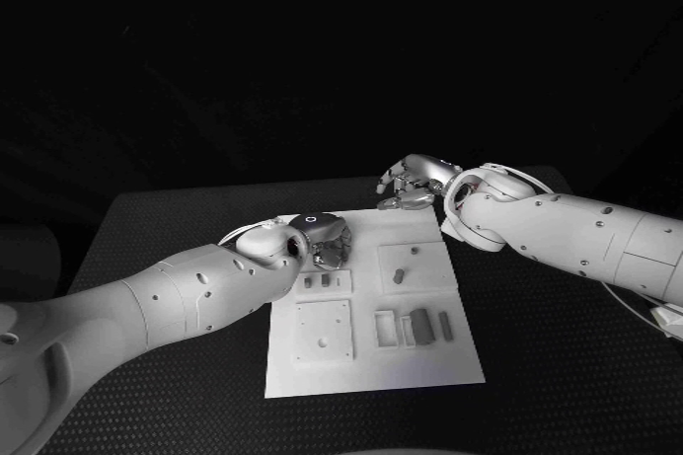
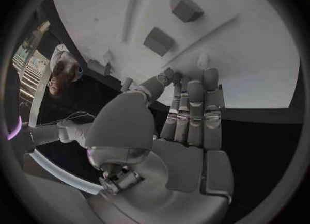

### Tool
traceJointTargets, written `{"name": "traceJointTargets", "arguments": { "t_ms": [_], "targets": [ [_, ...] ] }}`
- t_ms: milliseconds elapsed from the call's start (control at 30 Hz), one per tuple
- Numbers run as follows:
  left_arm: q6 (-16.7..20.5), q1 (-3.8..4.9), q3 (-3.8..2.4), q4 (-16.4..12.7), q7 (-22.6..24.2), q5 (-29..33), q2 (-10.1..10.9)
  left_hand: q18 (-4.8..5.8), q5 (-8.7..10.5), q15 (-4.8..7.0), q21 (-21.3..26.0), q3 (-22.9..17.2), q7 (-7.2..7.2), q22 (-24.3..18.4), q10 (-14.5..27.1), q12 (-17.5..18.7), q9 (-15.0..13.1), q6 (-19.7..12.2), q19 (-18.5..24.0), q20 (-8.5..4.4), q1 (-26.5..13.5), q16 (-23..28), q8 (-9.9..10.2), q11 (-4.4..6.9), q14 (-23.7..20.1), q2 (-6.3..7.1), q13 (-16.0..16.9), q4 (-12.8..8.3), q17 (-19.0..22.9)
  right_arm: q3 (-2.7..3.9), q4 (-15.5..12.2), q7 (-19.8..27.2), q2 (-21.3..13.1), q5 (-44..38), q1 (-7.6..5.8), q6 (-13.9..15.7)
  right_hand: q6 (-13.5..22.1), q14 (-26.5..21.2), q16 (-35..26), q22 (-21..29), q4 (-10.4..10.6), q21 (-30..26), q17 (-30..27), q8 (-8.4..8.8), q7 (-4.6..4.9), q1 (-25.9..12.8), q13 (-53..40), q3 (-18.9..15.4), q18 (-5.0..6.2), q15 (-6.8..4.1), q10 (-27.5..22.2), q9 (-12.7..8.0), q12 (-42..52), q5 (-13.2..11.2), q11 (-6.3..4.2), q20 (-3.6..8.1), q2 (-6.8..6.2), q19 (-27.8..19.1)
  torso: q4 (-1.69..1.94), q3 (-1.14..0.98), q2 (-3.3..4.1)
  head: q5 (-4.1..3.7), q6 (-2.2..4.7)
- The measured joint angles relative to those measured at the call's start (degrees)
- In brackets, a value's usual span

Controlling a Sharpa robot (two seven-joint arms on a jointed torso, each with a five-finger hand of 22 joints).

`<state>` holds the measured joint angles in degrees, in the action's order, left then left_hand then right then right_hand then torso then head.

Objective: Assemble the parts on the task board

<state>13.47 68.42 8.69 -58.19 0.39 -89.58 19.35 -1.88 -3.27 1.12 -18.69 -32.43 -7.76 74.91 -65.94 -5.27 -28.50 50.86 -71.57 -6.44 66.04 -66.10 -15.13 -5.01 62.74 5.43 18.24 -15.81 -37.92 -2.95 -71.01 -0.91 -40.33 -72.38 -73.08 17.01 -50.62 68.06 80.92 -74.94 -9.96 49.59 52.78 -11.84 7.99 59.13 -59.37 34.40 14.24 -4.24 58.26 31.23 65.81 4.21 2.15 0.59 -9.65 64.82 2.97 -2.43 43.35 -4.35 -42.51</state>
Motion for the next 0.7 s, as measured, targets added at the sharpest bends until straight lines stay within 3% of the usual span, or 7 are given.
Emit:
{"name": "traceJointTargets", "arguments": {
  "t_ms": [700],
  "targets": [
    [-0.36,-0.1,-0.13,0.82,0.03,0.02,-0.57,-0.64,0.0,0.92,-0.44,-0.17,-0.01,0.03,-1.84,0.0,-0.01,2.06,-0.83,-0.62,-0.52,0.0,-1.08,0.62,0.93,-0.97,0.84,0.46,0.06,0.0,-0.01,0.01,-0.02,0.02,0.0,0.0,0.02,0.0,0.0,0.01,0.0,0.0,-0.01,0.0,0.0,0.0,-0.01,0.0,0.0,0.0,0.0,0.0,0.23,0.0,0.0,-0.09,0.0,0.07,-0.04,0.01,-0.01,-0.26,-0.26]
  ]
}}
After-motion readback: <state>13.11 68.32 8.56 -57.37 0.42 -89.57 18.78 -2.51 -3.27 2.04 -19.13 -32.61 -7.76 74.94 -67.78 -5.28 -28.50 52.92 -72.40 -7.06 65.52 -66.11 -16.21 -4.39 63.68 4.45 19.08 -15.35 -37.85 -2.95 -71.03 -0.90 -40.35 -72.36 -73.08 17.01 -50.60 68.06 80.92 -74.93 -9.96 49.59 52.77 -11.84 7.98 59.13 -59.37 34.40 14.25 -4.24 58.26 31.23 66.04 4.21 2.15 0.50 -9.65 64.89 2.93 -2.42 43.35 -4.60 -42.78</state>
